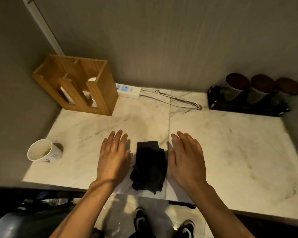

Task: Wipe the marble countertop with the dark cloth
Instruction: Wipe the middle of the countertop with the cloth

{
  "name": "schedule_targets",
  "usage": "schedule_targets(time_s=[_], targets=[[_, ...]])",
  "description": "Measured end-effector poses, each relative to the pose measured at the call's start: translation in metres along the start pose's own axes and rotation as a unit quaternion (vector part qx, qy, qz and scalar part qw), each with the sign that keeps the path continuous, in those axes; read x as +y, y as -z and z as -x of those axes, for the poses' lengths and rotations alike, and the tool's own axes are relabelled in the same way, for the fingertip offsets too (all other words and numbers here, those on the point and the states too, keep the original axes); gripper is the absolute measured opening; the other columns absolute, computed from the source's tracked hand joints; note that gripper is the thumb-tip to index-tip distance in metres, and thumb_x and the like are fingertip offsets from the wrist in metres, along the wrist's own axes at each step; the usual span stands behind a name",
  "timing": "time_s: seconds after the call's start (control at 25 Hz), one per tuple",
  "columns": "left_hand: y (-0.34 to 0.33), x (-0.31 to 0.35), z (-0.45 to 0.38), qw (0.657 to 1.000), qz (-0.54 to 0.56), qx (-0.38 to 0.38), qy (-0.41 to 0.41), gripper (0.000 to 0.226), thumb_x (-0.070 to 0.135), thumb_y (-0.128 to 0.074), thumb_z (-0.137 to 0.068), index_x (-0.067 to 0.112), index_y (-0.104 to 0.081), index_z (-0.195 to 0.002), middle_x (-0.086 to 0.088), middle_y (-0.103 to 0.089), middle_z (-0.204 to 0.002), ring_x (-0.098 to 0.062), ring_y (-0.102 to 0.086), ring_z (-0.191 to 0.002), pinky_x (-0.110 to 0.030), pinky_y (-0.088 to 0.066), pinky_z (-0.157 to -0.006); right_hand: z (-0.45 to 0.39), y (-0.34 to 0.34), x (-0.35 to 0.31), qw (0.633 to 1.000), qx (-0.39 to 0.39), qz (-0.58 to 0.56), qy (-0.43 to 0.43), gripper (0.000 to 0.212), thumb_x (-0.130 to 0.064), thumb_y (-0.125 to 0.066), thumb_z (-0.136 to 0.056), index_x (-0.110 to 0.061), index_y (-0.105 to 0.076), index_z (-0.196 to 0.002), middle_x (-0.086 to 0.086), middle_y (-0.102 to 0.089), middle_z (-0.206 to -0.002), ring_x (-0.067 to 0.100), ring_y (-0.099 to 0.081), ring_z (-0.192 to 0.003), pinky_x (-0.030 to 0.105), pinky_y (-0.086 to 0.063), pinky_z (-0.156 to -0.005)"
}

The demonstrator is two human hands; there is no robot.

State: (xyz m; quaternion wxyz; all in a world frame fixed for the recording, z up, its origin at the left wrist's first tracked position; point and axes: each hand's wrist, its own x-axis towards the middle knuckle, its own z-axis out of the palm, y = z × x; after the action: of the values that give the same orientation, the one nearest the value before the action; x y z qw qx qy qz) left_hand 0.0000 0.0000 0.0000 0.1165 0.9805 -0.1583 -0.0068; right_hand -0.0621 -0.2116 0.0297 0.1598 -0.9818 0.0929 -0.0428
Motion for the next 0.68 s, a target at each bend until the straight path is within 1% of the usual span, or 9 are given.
schedule_targets(time_s=[0.08, 0.16, 0.2, 0.28, 0.4, 0.48, 0.56, 0.6, 0.68], targets=[[-0.01, -0.008, 0.003, 1.0, 0.015, -0.01, 0.006, 0.05, 0.015, -0.054, -0.09, 0.006, -0.046, -0.138, -0.017, -0.039, -0.15, -0.038, -0.028, -0.142, -0.05, -0.02, -0.115, 0.004, -0.014, -0.007, 1.0, -0.017, -0.006, 0.001, 0.042, -0.026, -0.042, -0.096, -0.011, -0.048, -0.136, 0.012, -0.047, -0.144, 0.031, -0.038, -0.136, 0.046, -0.025, -0.115], [-0.022, -0.014, 0.009, 1.0, 0.016, -0.022, 0.0, 0.048, 0.015, -0.054, -0.088, 0.003, -0.051, -0.134, -0.019, -0.047, -0.144, -0.042, -0.038, -0.136, -0.054, -0.029, -0.11, 0.012, -0.03, -0.012, 0.999, -0.045, -0.006, -0.004, 0.044, -0.026, -0.044, -0.096, -0.011, -0.047, -0.137, 0.012, -0.048, -0.144, 0.031, -0.039, -0.135, 0.046, -0.027, -0.114], [-0.029, -0.016, 0.012, 1.0, 0.012, -0.024, -0.007, 0.046, 0.018, -0.05, -0.088, 0.001, -0.053, -0.131, -0.021, -0.051, -0.139, -0.043, -0.043, -0.131, -0.056, -0.034, -0.106, 0.015, -0.037, -0.015, 0.999, -0.051, -0.012, -0.005, 0.045, -0.027, -0.045, -0.096, -0.011, -0.046, -0.137, 0.012, -0.048, -0.144, 0.031, -0.039, -0.135, 0.046, -0.028, -0.113], [-0.038, -0.021, 0.016, 0.999, -0.002, -0.045, -0.022, 0.052, 0.028, -0.039, -0.09, -0.003, -0.056, -0.128, -0.024, -0.056, -0.133, -0.045, -0.051, -0.124, -0.059, -0.042, -0.1, 0.017, -0.049, -0.02, 0.998, -0.059, -0.017, -0.006, 0.047, -0.028, -0.045, -0.095, -0.011, -0.045, -0.139, 0.011, -0.047, -0.145, 0.03, -0.037, -0.136, 0.045, -0.027, -0.114], [-0.054, -0.028, 0.02, 0.998, -0.015, -0.053, -0.012, 0.058, 0.036, -0.034, -0.092, 0.001, -0.052, -0.134, -0.022, -0.052, -0.139, -0.042, -0.046, -0.13, -0.057, -0.038, -0.105, 0.017, -0.069, -0.033, 0.998, -0.066, -0.02, -0.002, 0.049, -0.029, -0.044, -0.095, -0.011, -0.042, -0.141, 0.012, -0.04, -0.149, 0.03, -0.032, -0.139, 0.043, -0.025, -0.115], [-0.066, -0.029, 0.023, 0.998, 0.001, -0.054, 0.011, 0.056, 0.035, -0.031, -0.094, 0.006, -0.048, -0.139, -0.018, -0.047, -0.145, -0.037, -0.04, -0.135, -0.055, -0.031, -0.109, 0.013, -0.085, -0.043, 0.997, -0.072, -0.021, 0.006, 0.051, -0.031, -0.043, -0.096, -0.012, -0.039, -0.143, 0.013, -0.033, -0.154, 0.03, -0.026, -0.142, 0.045, -0.023, -0.116], [-0.075, -0.029, 0.025, 0.999, -0.004, -0.048, 0.02, 0.054, 0.033, -0.029, -0.095, 0.009, -0.044, -0.142, -0.014, -0.043, -0.148, -0.034, -0.035, -0.139, -0.055, -0.028, -0.112, 0.008, -0.101, -0.052, 0.997, -0.077, -0.008, 0.003, 0.055, -0.034, -0.041, -0.095, -0.014, -0.034, -0.145, 0.013, -0.028, -0.156, 0.031, -0.02, -0.144, 0.048, -0.016, -0.118], [-0.077, -0.029, 0.025, 0.999, -0.007, -0.045, 0.02, 0.054, 0.032, -0.03, -0.095, 0.01, -0.044, -0.142, -0.013, -0.043, -0.149, -0.033, -0.035, -0.14, -0.056, -0.028, -0.112, 0.005, -0.107, -0.057, 0.997, -0.078, -0.002, -0.005, 0.057, -0.037, -0.041, -0.094, -0.015, -0.032, -0.146, 0.014, -0.027, -0.156, 0.031, -0.019, -0.145, 0.048, -0.013, -0.117], [-0.079, -0.03, 0.023, 0.999, -0.009, -0.045, 0.022, 0.053, 0.032, -0.032, -0.095, 0.011, -0.045, -0.142, -0.012, -0.043, -0.149, -0.032, -0.036, -0.139, -0.055, -0.027, -0.112, 0.0, -0.12, -0.066, 0.997, -0.068, 0.003, -0.027, 0.059, -0.041, -0.04, -0.093, -0.015, -0.034, -0.146, 0.015, -0.028, -0.155, 0.033, -0.022, -0.144, 0.049, -0.014, -0.115]])
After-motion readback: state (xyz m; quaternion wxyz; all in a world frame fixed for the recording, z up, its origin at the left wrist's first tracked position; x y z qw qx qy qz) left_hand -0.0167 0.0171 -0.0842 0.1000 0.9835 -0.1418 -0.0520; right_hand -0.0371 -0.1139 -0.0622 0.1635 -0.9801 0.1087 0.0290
